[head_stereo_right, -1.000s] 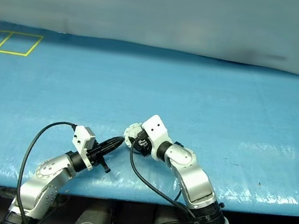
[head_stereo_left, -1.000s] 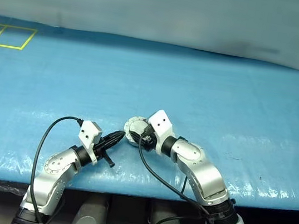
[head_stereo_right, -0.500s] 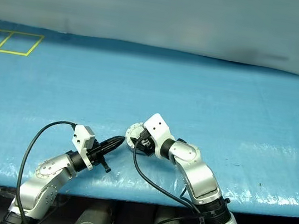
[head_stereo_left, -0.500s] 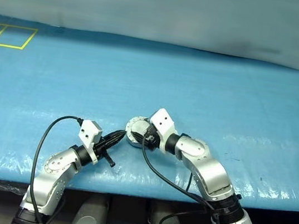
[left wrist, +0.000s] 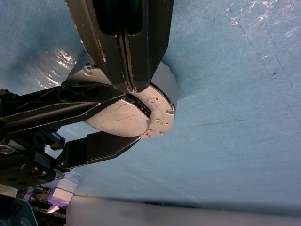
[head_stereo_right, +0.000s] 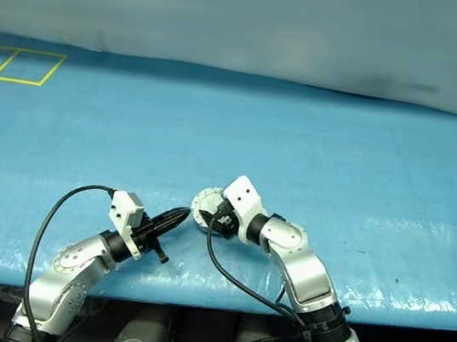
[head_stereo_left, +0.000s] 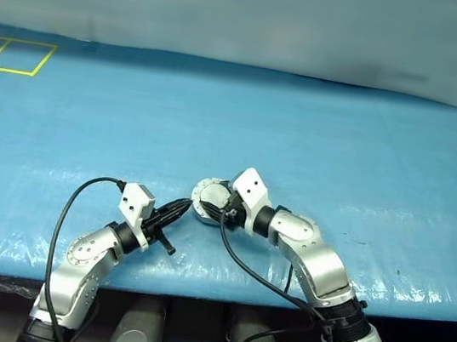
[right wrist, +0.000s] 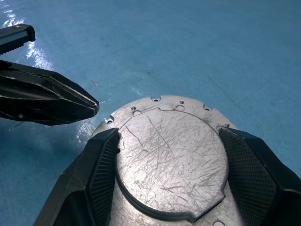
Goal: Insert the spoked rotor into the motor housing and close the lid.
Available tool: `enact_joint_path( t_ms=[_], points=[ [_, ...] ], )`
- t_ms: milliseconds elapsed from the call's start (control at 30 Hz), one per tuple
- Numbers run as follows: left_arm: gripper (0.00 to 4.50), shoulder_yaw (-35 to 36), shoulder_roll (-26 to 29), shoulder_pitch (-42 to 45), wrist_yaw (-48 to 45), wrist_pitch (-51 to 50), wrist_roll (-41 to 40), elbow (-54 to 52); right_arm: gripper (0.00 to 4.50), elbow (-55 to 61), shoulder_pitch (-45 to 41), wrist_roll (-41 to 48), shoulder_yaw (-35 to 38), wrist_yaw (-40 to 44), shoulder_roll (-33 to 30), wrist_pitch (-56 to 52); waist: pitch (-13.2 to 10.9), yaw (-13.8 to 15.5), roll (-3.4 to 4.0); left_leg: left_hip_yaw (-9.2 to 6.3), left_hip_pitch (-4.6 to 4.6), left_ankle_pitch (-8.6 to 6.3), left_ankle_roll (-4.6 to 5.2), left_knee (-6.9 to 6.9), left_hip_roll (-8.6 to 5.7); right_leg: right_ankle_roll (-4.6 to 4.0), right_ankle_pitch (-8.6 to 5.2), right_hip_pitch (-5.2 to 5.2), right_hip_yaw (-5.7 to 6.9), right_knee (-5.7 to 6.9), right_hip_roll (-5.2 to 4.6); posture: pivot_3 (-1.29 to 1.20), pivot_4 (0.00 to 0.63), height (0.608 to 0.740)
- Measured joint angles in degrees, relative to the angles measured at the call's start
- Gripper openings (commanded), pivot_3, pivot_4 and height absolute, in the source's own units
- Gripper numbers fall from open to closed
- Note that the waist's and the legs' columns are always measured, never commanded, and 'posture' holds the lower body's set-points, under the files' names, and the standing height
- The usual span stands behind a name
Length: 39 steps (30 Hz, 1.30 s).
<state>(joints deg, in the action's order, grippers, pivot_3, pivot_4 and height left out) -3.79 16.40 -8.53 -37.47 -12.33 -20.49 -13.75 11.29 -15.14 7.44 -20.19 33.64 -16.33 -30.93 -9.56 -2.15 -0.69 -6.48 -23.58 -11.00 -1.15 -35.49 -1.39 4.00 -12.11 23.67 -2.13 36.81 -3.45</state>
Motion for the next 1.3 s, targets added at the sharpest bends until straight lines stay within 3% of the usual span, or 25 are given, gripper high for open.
enact_joint_path(
  t_ms=[1000,1300],
  points=[
    [0.0,0.0,0.3,-0.3,0.5,0.0,-0.4,-0.8,3.04,-4.0,-1.0,-2.3,-0.8,2.8,-1.8,7.3,0.0,0.1,0.0,-0.01,0.0,0.0,0.0,-0.03,-0.01,0.0,0.0,-0.03,0.0,0.0,-0.01,0.0,0.15,0.74],
    [0.0,6.7,0.4,2.5,4.0,-2.5,-2.3,2.7,3.04,-3.9,-1.3,-1.4,0.1,2.7,-1.0,4.3,0.0,0.2,-0.01,-0.02,0.03,0.0,0.0,-0.06,-0.02,0.0,0.0,-0.08,0.02,0.02,-0.01,0.0,0.15,0.74]
  ],
)
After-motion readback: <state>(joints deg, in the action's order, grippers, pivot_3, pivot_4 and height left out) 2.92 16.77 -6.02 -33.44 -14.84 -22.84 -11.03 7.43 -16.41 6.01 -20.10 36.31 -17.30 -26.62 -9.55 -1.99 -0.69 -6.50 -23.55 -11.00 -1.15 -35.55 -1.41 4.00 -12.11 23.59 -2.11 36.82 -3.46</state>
